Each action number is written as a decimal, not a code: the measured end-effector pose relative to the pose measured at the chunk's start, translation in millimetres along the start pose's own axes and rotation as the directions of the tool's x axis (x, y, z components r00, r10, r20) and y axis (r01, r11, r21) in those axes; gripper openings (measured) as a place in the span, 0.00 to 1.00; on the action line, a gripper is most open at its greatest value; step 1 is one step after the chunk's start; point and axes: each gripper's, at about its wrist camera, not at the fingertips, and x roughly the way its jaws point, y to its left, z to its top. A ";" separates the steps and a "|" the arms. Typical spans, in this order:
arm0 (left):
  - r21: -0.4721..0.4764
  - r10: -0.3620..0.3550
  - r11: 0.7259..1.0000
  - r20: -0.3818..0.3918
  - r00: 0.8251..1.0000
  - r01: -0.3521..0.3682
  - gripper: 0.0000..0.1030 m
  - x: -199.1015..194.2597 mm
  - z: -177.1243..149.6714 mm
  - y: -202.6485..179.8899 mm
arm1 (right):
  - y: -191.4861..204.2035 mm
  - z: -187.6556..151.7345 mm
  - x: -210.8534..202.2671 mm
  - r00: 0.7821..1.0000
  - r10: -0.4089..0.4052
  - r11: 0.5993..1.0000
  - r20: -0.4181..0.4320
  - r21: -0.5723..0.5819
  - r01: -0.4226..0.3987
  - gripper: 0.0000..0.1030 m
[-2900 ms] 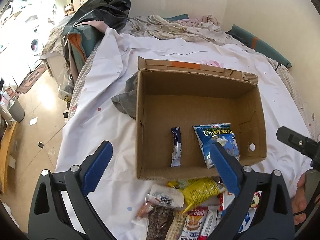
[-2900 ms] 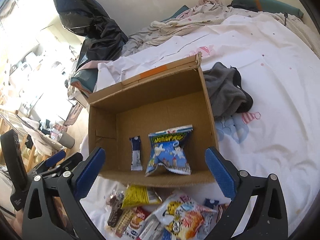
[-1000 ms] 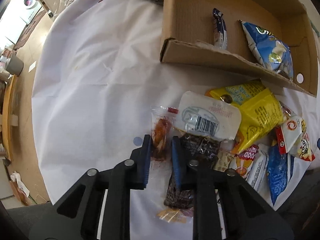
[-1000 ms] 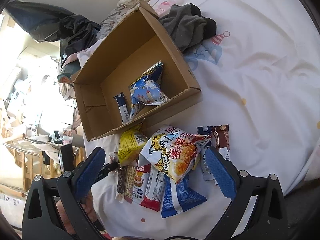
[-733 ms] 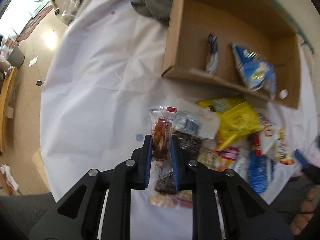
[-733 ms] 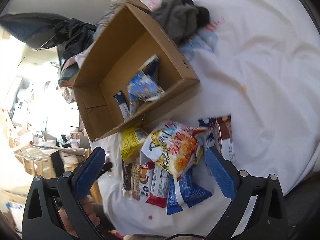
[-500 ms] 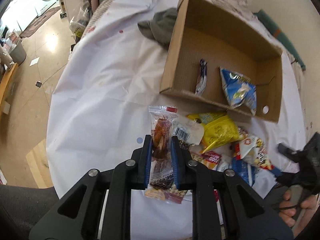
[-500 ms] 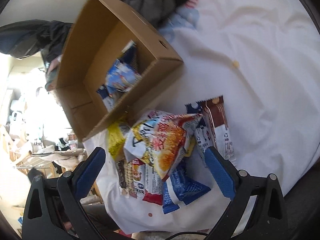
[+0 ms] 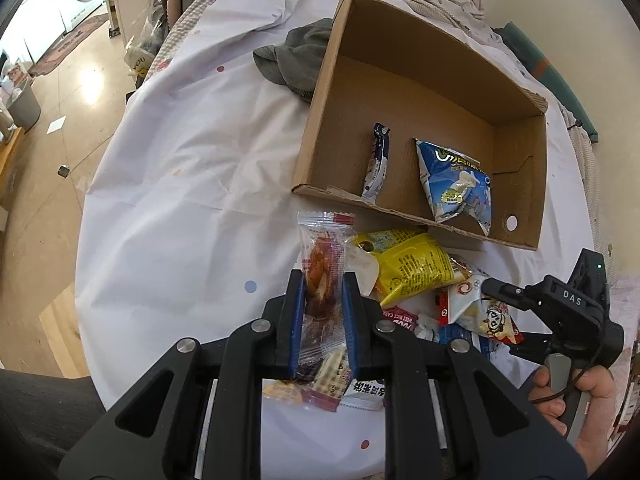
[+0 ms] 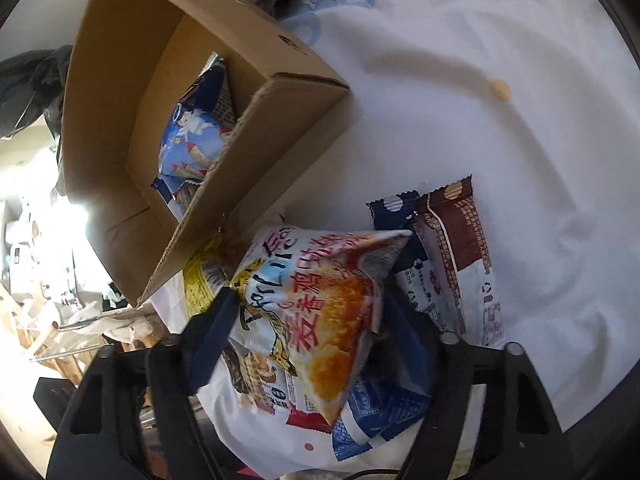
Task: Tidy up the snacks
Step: 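Grasp the white-red chip bag with the right gripper while the left holds the meat packet, then lower both packets into the box and open both grippers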
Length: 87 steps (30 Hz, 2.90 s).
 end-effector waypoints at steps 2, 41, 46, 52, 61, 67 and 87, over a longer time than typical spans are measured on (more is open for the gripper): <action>0.001 0.001 1.000 -0.001 1.000 -0.001 0.14 1.9 -0.2 -1.6 | 2.7 -0.4 -2.2 1.000 0.006 1.000 0.006 -0.021 -0.006 0.58; 0.126 0.019 0.991 0.197 0.980 -0.044 0.14 -44.4 45.5 -40.7 | 65.0 -2.1 -100.1 0.914 0.376 0.880 0.155 -0.369 -0.300 0.10; 0.170 0.009 0.985 0.202 0.979 -0.044 0.14 -38.7 68.6 -56.7 | 80.8 25.0 -100.2 0.911 0.367 0.879 0.189 -0.392 -0.273 0.10; 0.206 0.014 0.977 0.198 0.980 -0.055 0.15 -21.2 89.2 -73.3 | 97.6 55.1 -83.5 0.928 0.317 0.890 0.197 -0.401 -0.219 0.10; 0.249 0.051 0.964 0.161 0.986 -0.090 0.15 25.8 95.9 -82.0 | 110.5 82.7 -42.0 0.961 0.206 0.905 0.186 -0.410 -0.115 0.10; 0.252 0.081 0.961 0.139 0.987 -0.115 0.15 44.4 97.2 -80.6 | 117.8 92.5 -26.0 0.966 0.157 0.902 0.205 -0.427 -0.056 0.11; 0.264 0.069 0.959 0.143 0.987 -0.105 0.17 41.2 96.8 -85.2 | 132.8 89.9 -34.4 0.958 0.106 0.873 0.267 -0.485 0.039 0.31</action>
